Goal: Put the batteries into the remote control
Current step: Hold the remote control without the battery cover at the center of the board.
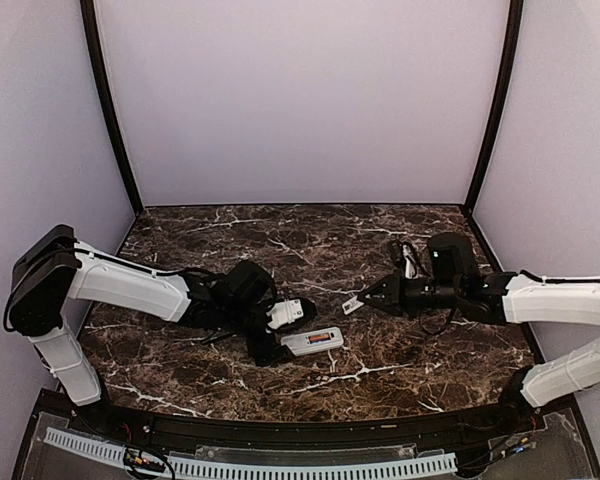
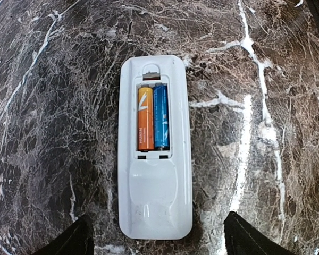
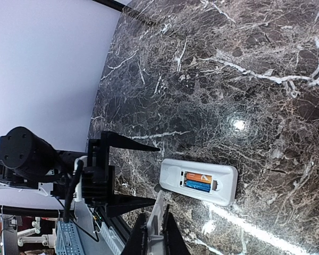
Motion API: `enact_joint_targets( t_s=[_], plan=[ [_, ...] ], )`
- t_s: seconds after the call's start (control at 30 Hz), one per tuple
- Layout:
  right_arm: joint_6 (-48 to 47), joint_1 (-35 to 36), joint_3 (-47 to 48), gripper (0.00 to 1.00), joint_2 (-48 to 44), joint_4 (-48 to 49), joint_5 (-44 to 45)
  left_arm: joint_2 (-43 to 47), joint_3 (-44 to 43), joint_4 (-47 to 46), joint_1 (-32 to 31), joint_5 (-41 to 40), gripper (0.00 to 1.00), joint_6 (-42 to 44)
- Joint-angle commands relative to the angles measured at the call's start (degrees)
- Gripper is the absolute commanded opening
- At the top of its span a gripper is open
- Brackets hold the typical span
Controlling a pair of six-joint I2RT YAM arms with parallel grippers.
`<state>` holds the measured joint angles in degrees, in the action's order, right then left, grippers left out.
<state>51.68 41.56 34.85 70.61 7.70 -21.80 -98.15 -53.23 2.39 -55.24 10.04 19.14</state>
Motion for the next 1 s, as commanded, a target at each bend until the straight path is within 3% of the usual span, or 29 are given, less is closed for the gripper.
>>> enact_joint_targets(
  t_s=[0.0, 0.37, 0.53, 0.67, 0.97],
  plan=[
    [-0.5, 0.1, 1.4, 0.00, -3.2, -5.5, 2.5, -0.9, -0.6, -0.6, 0.1, -0.8, 0.84, 0.7],
    [-5.2, -0.3, 4.9, 0.00, -5.7, -14.3, 0.5, 3.8, 2.5, -0.5, 0.1, -0.9, 0.84, 1.7],
    [-6.4, -0.9, 4.3, 0.00, -6.0, -13.6, -1.1, 4.5, 1.7, -0.3, 0.1, -0.5, 0.84, -3.8],
    [-6.2, -1.0, 2.9, 0.00, -5.8, -10.8, -1.1, 5.0, 2.9, -2.1, 0.1, -2.8, 0.84, -6.1],
    [-2.0, -1.0, -2.0, 0.00, -0.1, 3.8, -0.2, 4.0, 5.1, -3.6, 0.1, -2.8, 0.84, 0.4]
  ],
)
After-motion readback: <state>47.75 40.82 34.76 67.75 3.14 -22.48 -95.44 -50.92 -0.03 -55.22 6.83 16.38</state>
